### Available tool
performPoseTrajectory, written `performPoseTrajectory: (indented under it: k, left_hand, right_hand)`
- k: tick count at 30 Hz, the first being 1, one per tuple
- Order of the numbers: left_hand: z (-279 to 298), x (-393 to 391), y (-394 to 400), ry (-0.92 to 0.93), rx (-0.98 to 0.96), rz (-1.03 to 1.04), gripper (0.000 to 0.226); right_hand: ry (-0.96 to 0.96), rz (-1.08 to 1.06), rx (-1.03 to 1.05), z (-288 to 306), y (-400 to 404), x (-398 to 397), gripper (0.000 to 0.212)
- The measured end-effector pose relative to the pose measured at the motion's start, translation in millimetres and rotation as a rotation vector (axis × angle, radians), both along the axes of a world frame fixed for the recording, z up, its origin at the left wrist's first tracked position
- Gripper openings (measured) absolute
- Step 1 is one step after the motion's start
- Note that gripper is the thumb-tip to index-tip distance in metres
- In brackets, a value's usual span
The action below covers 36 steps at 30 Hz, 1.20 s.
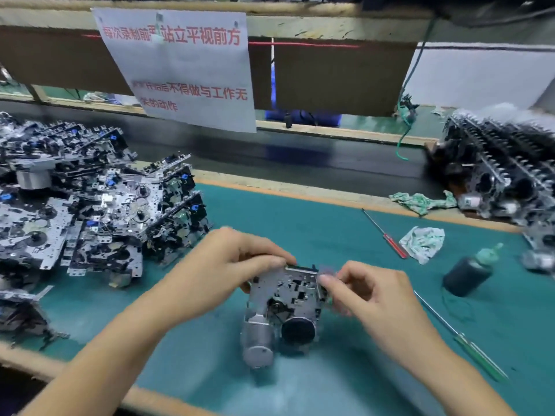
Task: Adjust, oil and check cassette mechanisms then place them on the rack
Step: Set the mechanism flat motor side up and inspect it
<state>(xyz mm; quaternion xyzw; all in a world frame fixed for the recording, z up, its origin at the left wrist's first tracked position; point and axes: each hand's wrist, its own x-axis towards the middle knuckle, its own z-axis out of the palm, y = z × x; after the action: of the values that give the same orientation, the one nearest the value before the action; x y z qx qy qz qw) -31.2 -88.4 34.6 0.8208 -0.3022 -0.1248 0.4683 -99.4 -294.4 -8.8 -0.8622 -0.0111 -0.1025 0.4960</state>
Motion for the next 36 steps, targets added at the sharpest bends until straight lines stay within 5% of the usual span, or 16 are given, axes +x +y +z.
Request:
performPoseTrajectory:
  k: [6,12,17,23,28,36]
  left_hand:
    - [-16,39,-101,0.121,0.091,-0.172,0.01]
    - [-36,28,-148,0.39,-0.158,-0.089,0.027]
    - [-70,7,-127,0.035,-0.064,-0.238,0.042]
    - [-97,-9,-98,-0.175,0.039,-0.317,0.11]
    - [-101,-11,-105,-0.355,0.087,-0.281,0.083]
    - [-98,-8,-105,-0.272,0.045,-0.374,0.087]
  right_hand:
    - [0.124,-0.258,0.106,-14,-48,-33,0.045]
    - [0.245,-0.404,0.173,-39,-83,-65,0.046]
    - [0.265,-0.408,0.07,-57,-91,-78,0.043]
    - [0.16,-0.411,0.021,-62,-91,-79,0.045]
    - [0.145,-0.411,-0.008,-64,-92,-81,0.046]
    - [0.056,-0.561,-0.366,-67,-87,-89,0.068]
